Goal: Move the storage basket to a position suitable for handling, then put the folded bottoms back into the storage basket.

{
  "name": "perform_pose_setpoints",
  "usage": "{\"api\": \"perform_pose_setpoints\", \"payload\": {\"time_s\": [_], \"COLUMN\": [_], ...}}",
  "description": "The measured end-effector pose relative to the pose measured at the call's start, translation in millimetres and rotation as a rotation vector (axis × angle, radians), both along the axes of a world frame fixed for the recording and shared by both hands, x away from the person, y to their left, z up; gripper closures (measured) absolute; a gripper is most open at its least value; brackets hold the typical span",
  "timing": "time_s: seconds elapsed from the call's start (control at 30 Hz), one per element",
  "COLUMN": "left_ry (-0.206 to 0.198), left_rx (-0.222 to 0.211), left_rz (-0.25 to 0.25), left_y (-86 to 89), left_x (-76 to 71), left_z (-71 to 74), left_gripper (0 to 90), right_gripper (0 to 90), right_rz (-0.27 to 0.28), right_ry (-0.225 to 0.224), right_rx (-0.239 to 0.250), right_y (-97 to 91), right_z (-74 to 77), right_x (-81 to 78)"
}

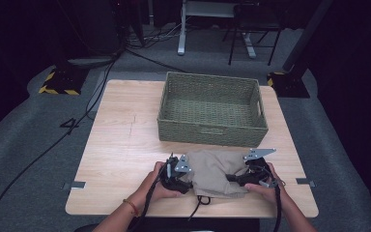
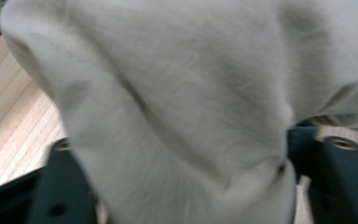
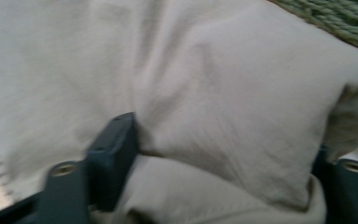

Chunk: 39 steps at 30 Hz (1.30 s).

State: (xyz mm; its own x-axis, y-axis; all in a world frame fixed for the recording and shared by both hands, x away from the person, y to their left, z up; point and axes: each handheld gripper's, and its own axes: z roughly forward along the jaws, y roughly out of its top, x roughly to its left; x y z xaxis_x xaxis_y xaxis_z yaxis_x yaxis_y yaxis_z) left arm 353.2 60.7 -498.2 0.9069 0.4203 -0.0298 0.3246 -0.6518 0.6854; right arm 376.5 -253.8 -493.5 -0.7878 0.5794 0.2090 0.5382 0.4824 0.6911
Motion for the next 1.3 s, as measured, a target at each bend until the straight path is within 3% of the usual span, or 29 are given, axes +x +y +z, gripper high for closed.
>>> {"api": "perform_pose_setpoints", "payload": {"time_s": [0.13, 0.3, 0.6, 1.03, 1.3], "left_ry": [-0.006, -0.007, -0.011, -0.016, -0.041], "left_rx": [-0.007, -0.035, -0.039, -0.044, -0.035], "left_rz": [-0.019, -0.031, -0.038, -0.038, -0.043], "left_y": [-0.4, 0.0, -0.1, 0.7, -2.4], "left_x": [-0.4, -2.1, -2.3, -3.0, -6.2], "left_z": [0.1, -1.4, -1.7, -2.4, 0.2], "left_gripper": [49.4, 60.5, 65.9, 66.6, 71.8], "right_gripper": [46.5, 62.0, 64.3, 65.6, 68.5], "right_rz": [0.022, 0.042, 0.036, 0.041, 0.035], "right_ry": [0.01, -0.026, -0.045, -0.07, -0.094], "right_rx": [0.013, 0.013, 0.023, 0.023, 0.018], "right_y": [-0.6, 0.4, -0.3, -0.8, -1.7], "right_z": [0.4, 3.6, 2.7, 2.3, 5.1], "right_x": [1.1, 0.2, -0.3, -1.1, -4.2]}}
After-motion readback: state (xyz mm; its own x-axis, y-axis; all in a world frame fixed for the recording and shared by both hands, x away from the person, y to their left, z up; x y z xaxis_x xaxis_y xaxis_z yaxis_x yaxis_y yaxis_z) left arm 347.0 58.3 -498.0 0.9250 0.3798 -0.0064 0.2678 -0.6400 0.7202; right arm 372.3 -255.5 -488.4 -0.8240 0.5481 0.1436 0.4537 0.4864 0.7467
